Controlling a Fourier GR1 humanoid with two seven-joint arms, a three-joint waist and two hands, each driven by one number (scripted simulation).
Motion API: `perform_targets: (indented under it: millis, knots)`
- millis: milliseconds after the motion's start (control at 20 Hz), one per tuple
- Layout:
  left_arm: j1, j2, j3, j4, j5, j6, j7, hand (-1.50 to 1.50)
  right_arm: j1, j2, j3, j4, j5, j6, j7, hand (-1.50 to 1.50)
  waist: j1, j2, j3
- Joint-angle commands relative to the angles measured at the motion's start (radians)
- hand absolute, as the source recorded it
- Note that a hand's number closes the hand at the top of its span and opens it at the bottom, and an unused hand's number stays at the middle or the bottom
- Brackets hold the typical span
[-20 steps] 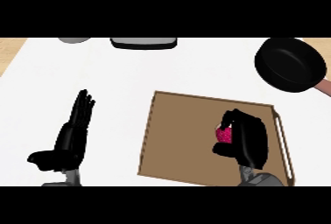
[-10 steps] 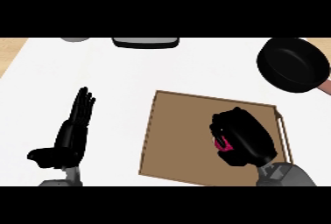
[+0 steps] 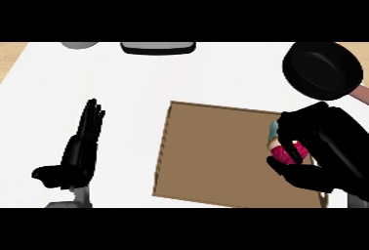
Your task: Pick the cupcake from the tray and place it in the pot
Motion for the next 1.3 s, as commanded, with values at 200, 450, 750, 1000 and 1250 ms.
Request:
perform_targets:
  millis: [200,450,750,1000,1250]
  knots:
    - [0.013,-0.016,-0.016,-0.003,-0.01,-0.004,-0.014,0.0,-0.104,-0.026,-0.256,0.024,-0.081,0.051,0.064,1.5,0.005,0.002,0.0]
    - [0.016,0.0,-0.018,-0.054,-0.019,-0.006,0.038,0.0,-0.217,-0.037,-0.304,0.216,-0.038,0.027,0.06,1.5,0.013,0.003,0.001]
    - [-0.011,0.003,0.004,-0.018,0.007,-0.031,0.029,0.0,-0.324,-0.105,-0.389,0.484,-0.029,-0.021,-0.042,1.5,0.013,0.005,0.001]
    - [0.002,-0.013,-0.014,-0.019,-0.033,0.0,0.015,0.0,-0.437,-0.17,-0.43,0.798,0.005,-0.115,-0.186,1.5,0.019,0.006,0.001]
    - [-0.022,0.002,-0.008,-0.049,-0.031,-0.009,0.037,0.0,-0.57,-0.24,-0.458,1.129,0.039,-0.196,-0.327,1.5,0.034,0.011,0.001]
